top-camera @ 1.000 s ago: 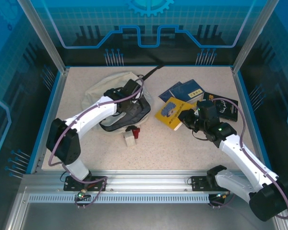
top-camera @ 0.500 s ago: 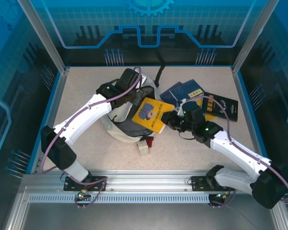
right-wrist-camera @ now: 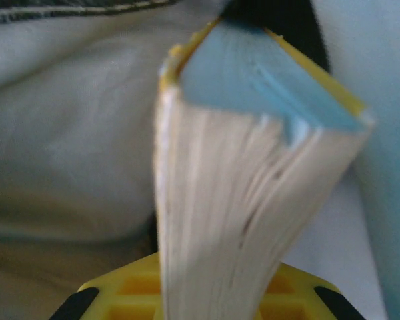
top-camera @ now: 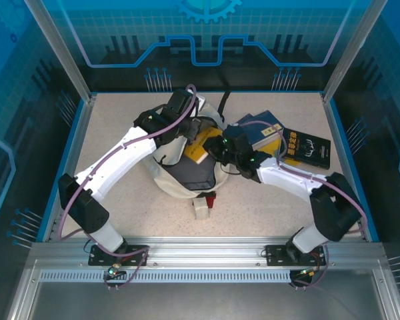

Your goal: Pack the student bag

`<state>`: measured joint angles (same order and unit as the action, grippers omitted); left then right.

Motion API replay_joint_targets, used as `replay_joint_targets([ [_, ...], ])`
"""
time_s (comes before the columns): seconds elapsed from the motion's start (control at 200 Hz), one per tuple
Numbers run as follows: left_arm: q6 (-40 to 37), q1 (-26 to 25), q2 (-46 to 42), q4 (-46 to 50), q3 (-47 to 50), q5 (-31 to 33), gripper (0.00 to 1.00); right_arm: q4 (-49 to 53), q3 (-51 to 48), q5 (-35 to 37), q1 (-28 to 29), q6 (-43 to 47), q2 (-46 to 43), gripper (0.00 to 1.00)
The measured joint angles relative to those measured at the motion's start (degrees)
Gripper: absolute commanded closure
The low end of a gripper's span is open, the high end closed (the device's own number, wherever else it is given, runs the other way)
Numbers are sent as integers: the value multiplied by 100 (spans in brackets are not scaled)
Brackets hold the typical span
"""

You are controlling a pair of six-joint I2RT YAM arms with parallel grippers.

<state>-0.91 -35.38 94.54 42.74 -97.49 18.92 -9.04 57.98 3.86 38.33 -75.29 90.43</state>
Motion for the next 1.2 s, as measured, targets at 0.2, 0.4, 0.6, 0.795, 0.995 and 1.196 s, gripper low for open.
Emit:
replay_joint_targets([
  [0.2,146,0,157,105,-179,55,100,-378,754,520,92,-584,1246,87],
  [0.4,251,0,267,243,-278,83,100,-527,1504,662,184,-1064,2282,78],
  [0.6,254,44,317,345,-297,214,100,-730,1696,151,203,-1705,2597,45],
  [0.795,299,61,343,350,-297,214,100,-732,1049,-452,210,-2050,2232,37],
  [0.995,404,162,345,302,-267,203,100,-221,68,-966,216,-1989,907,39],
  [1.196,468,293,306,85,225,155,100,750,-463,-1117,212,-1180,-433,40],
])
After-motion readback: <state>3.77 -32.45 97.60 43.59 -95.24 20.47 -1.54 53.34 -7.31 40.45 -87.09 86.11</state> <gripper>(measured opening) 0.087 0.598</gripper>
